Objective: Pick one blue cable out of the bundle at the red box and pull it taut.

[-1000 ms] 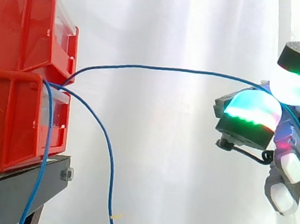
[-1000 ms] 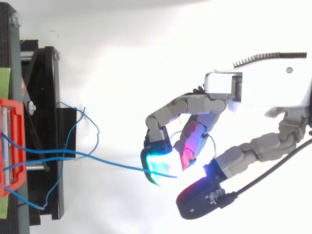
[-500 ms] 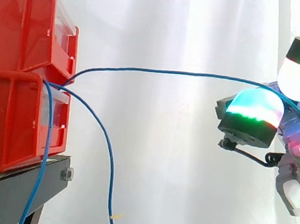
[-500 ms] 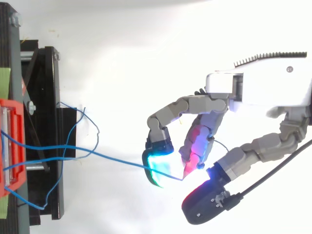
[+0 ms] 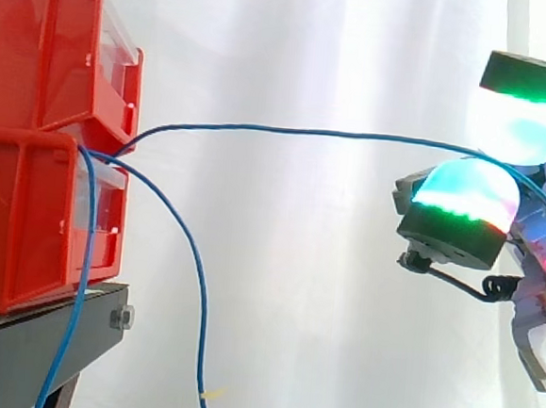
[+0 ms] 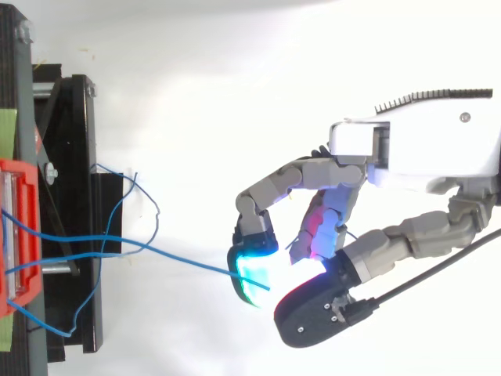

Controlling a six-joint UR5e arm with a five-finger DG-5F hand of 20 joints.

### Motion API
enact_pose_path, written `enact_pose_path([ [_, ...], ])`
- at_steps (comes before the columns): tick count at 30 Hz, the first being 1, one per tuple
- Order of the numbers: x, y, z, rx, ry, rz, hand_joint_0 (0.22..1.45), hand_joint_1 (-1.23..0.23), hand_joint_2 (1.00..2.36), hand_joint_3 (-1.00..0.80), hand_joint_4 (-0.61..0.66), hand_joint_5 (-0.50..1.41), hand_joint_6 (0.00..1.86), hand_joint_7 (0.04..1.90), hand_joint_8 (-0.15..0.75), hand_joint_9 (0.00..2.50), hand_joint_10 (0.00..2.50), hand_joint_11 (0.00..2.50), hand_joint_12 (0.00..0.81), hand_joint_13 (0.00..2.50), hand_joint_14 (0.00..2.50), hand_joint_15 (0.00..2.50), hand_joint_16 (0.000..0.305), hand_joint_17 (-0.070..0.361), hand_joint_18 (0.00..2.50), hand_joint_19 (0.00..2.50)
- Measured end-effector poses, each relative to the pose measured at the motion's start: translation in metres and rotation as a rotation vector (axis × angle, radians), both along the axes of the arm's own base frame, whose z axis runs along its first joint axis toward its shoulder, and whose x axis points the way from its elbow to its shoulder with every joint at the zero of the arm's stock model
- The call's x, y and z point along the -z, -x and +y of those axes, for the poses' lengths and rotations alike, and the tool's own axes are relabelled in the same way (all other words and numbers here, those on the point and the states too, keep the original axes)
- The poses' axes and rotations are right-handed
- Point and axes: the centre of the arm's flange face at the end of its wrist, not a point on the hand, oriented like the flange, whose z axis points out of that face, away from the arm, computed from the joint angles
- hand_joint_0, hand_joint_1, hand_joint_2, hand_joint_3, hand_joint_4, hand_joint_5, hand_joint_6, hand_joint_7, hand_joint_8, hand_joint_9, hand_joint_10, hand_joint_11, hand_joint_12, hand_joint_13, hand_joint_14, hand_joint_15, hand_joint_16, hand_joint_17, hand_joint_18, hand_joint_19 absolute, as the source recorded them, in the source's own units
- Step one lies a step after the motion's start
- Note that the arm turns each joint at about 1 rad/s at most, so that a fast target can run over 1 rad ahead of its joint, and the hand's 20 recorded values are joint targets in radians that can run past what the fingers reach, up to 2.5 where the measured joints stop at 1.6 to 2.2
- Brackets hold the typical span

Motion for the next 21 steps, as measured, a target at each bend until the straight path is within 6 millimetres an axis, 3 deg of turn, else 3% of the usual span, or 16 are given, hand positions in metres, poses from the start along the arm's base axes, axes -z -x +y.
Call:
enact_pose_path([
  [13, -0.0001, -0.0004, 0.0020, -0.008, 0.017, -0.002, 0.59, -0.80, 1.02, -0.23, -0.03, 0.12, 0.50, 1.17, 0.265, 1.32, 0.00, 0.00, 0.390, 1.02, 0.01, 0.23, 0.051, 0.115, 0.79, 0.37],
  [21, -0.0001, -0.0004, 0.0021, -0.008, 0.017, -0.002, 0.61, -0.85, 1.02, -0.17, -0.02, 0.12, 0.50, 1.14, 0.282, 1.31, 0.00, 0.00, 0.392, 1.02, 0.01, 0.23, 0.051, 0.114, 0.79, 0.35],
])
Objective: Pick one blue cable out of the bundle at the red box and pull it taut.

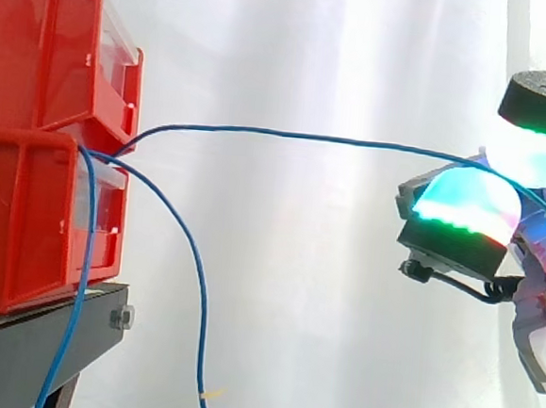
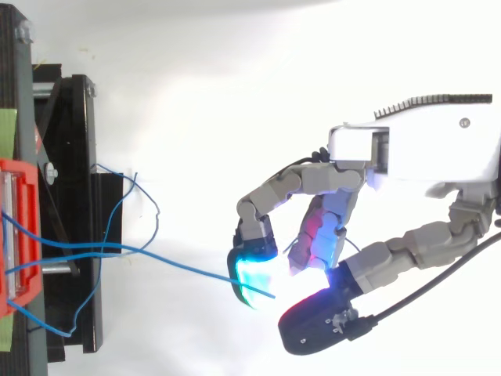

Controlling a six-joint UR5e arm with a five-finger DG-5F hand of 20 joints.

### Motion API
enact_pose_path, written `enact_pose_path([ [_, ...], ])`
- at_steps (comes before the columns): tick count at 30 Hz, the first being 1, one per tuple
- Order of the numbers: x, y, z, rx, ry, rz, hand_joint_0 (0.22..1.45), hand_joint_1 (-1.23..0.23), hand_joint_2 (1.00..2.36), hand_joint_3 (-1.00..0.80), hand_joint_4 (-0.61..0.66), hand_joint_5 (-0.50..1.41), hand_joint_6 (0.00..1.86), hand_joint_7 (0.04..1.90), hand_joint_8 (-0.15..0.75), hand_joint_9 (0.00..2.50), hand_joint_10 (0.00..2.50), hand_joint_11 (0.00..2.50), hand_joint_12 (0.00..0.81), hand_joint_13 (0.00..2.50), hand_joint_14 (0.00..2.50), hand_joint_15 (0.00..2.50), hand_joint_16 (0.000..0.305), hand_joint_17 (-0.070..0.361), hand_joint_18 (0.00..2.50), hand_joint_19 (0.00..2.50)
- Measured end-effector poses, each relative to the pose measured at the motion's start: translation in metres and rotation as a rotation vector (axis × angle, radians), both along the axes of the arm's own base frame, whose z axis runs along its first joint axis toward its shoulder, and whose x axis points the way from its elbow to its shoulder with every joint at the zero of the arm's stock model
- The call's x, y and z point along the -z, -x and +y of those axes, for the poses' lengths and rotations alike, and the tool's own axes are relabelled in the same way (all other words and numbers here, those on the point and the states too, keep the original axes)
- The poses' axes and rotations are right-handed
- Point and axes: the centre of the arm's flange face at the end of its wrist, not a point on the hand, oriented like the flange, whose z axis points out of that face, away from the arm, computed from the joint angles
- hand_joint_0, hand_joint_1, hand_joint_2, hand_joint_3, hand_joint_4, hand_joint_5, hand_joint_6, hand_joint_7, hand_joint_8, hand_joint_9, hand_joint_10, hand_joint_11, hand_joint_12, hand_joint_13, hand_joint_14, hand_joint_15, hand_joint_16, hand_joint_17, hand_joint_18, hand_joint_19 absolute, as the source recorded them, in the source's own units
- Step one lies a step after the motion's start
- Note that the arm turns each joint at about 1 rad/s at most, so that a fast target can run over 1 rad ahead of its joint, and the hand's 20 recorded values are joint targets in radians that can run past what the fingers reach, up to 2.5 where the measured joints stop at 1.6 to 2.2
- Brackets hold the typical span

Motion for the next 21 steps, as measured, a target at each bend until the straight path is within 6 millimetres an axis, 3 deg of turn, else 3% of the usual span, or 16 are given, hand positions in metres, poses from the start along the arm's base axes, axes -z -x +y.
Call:
enact_pose_path([
  [8, 0.0001, -0.0001, 0.0012, -0.002, 0.000, 0.000, 0.61, -0.85, 1.02, -0.20, -0.05, 0.11, 0.50, 1.13, 0.318, 1.24, 0.00, 0.00, 0.394, 0.98, 0.01, 0.24, 0.051, 0.115, 0.77, 0.35],
  [21, 0.0001, -0.0005, 0.0035, -0.006, 0.001, -0.002, 0.51, -0.75, 1.00, -0.48, 0.02, 0.10, 0.50, 1.14, 0.346, 1.23, 0.00, 0.00, 0.423, 0.96, 0.01, 0.24, 0.057, 0.129, 0.76, 0.35],
])
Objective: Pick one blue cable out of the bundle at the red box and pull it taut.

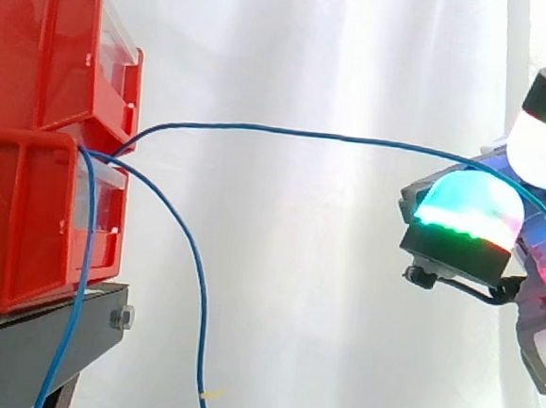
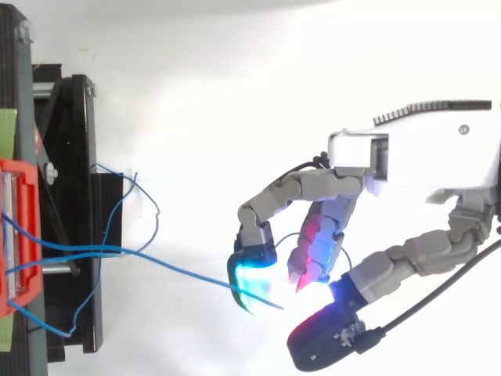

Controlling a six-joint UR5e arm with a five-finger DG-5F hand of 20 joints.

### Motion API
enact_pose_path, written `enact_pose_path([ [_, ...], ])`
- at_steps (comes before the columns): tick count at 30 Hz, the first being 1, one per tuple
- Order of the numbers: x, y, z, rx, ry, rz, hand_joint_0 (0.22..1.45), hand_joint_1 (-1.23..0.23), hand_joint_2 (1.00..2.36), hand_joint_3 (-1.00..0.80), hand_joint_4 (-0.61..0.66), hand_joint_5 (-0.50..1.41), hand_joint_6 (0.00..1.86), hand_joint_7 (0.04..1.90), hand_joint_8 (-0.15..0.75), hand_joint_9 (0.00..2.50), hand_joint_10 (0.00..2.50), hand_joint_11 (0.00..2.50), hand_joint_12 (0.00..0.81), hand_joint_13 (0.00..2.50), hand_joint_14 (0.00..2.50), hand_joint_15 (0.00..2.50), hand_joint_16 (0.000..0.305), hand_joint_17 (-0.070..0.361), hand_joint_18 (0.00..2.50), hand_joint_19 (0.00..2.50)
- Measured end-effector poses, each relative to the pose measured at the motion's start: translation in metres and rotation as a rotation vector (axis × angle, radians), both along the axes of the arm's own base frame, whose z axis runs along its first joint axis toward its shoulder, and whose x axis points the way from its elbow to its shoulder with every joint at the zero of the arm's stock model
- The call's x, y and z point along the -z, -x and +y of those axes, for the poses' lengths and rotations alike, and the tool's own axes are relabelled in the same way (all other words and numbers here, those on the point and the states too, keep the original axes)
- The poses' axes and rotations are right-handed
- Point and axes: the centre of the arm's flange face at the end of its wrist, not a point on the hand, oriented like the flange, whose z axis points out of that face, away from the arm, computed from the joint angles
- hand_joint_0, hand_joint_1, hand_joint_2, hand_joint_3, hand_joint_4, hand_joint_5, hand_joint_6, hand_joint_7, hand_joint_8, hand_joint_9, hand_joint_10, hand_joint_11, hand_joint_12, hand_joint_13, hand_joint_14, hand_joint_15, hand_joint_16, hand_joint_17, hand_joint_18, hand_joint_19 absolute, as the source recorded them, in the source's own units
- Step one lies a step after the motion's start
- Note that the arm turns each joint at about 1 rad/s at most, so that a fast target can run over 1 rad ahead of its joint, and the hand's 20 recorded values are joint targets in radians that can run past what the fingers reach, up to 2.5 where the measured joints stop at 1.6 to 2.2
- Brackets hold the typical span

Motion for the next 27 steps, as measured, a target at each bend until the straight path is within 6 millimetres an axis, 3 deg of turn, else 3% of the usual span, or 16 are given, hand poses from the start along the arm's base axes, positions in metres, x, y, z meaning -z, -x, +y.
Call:
enact_pose_path([
  [8, -0.0003, -0.0005, 0.0004, -0.001, -0.001, -0.004, 0.48, -0.79, 1.00, -0.50, 0.01, 0.11, 0.50, 1.19, 0.359, 1.28, 0.00, 0.00, 0.434, 1.02, 0.01, 0.23, 0.059, 0.133, 0.82, 0.35],
  [15, -0.0005, -0.0007, 0.0006, -0.001, -0.001, -0.006, 0.54, -0.78, 1.00, -0.50, -0.03, 0.12, 0.50, 1.22, 0.305, 1.36, 0.00, 0.00, 0.403, 1.06, 0.01, 0.24, 0.054, 0.121, 0.86, 0.39],
  [22, -0.0004, -0.0008, 0.0022, -0.004, -0.001, -0.006, 0.59, -0.79, 1.02, -0.26, -0.06, 0.12, 0.50, 1.21, 0.287, 1.38, 0.00, 0.01, 0.394, 1.07, 0.01, 0.25, 0.052, 0.116, 0.85, 0.40],
  [27, -0.0004, -0.0009, 0.0033, -0.005, -0.001, -0.006, 0.59, -0.81, 1.02, -0.19, -0.10, 0.13, 0.50, 1.22, 0.290, 1.38, 0.00, 0.02, 0.396, 1.07, 0.01, 0.25, 0.052, 0.117, 0.86, 0.39],
])
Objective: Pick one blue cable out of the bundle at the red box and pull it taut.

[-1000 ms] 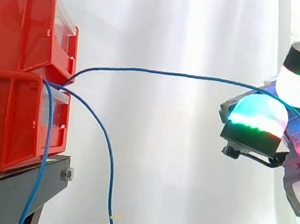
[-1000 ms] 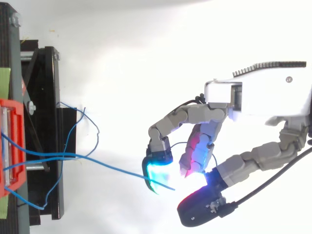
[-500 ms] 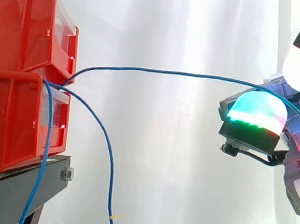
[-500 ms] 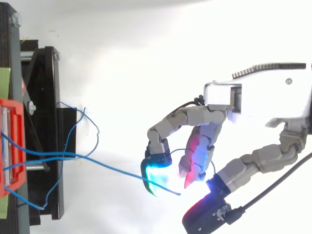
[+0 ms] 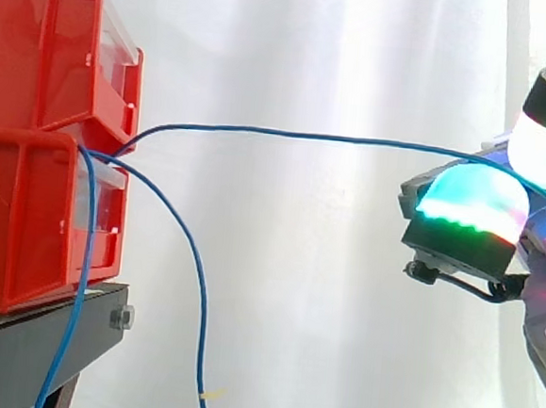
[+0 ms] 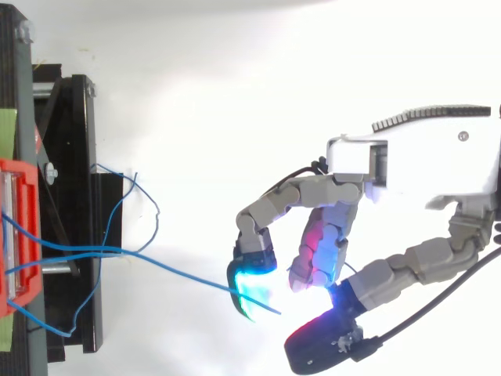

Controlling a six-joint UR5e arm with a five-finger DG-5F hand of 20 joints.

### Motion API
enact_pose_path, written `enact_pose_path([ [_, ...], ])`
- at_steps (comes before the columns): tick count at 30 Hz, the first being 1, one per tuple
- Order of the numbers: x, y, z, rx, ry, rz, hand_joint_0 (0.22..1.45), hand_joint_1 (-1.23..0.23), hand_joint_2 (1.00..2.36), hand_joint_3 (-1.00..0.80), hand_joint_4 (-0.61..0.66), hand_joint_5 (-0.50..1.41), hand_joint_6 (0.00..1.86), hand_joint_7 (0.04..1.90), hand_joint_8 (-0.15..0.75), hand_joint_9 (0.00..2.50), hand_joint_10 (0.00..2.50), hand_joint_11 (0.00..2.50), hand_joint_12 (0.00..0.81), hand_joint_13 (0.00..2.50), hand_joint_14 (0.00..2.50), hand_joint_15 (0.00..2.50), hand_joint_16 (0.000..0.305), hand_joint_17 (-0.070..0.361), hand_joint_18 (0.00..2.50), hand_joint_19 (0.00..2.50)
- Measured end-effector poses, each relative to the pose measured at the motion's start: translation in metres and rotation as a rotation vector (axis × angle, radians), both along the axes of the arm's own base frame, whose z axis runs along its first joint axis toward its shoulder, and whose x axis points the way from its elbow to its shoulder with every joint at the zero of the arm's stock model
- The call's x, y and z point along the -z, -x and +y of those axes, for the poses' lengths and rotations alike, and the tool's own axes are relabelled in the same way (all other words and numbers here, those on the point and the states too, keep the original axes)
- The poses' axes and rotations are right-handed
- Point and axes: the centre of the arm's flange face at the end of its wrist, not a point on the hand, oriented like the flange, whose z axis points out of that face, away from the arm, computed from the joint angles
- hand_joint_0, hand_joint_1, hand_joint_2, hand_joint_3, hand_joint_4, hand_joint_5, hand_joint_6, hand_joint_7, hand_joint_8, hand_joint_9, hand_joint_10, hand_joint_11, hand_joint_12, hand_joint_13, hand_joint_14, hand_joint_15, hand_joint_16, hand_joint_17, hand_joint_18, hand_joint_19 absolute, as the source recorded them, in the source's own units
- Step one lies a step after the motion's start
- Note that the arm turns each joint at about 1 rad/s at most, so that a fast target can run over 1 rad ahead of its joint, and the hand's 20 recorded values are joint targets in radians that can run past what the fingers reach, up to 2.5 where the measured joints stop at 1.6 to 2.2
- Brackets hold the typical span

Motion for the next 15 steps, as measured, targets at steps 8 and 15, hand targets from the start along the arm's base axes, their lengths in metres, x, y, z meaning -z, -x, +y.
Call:
enact_pose_path([
  [8, -0.0001, -0.0001, 0.0008, -0.001, 0.000, 0.000, 0.59, -0.83, 1.02, -0.19, -0.10, 0.13, 0.50, 1.22, 0.302, 1.38, 0.00, 0.02, 0.400, 1.06, 0.01, 0.24, 0.053, 0.118, 0.85, 0.37],
  [15, 0.0000, -0.0002, 0.0003, 0.004, 0.004, 0.000, 0.60, -0.84, 1.02, -0.19, -0.10, 0.12, 0.50, 1.21, 0.299, 1.37, 0.00, 0.03, 0.400, 1.05, 0.01, 0.25, 0.052, 0.117, 0.83, 0.36],
])
